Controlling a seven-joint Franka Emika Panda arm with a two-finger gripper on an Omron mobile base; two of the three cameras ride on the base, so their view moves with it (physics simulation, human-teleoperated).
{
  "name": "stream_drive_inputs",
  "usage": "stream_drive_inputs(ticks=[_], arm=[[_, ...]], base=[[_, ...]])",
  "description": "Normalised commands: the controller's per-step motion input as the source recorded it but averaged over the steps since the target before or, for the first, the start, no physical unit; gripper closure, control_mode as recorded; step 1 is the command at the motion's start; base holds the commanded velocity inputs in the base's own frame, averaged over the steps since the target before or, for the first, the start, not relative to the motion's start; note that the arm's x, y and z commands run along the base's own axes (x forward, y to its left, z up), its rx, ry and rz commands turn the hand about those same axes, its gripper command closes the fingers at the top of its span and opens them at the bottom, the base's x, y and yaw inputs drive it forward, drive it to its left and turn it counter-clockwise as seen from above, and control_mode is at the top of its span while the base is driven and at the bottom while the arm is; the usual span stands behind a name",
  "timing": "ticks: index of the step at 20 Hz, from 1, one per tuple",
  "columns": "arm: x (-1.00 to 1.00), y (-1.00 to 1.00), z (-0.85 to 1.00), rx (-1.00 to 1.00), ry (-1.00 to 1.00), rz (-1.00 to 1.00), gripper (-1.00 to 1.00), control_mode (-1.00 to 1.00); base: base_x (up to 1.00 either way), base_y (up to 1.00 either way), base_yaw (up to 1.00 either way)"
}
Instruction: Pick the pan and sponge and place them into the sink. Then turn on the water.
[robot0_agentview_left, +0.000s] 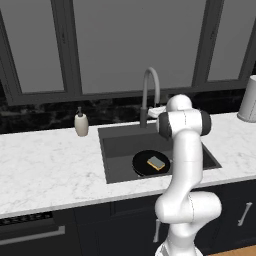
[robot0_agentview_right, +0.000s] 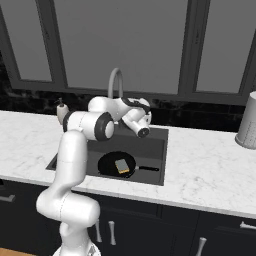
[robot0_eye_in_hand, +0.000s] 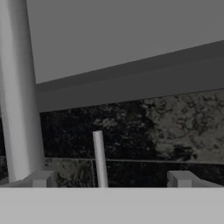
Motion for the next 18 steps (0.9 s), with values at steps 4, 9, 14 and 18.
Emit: stream_drive_inputs(ticks=[4, 9, 14, 18], arm=[[0.0, 0.0, -0.16, 0.01, 0.01, 0.0, -1.0, -1.0], [0.09, 0.0, -0.06, 0.0, 0.0, 0.0, -1.0, -1.0], [0.29, 0.0, 0.0, 0.0, 0.0, -0.01, -1.0, -1.0], [0.37, 0.0, 0.0, 0.0, 0.01, -0.02, -1.0, -1.0]], base=[[0.0, 0.0, 0.0], [0.0, 0.0, 0.0], [0.0, 0.0, 0.0], [0.0, 0.0, 0.0]])
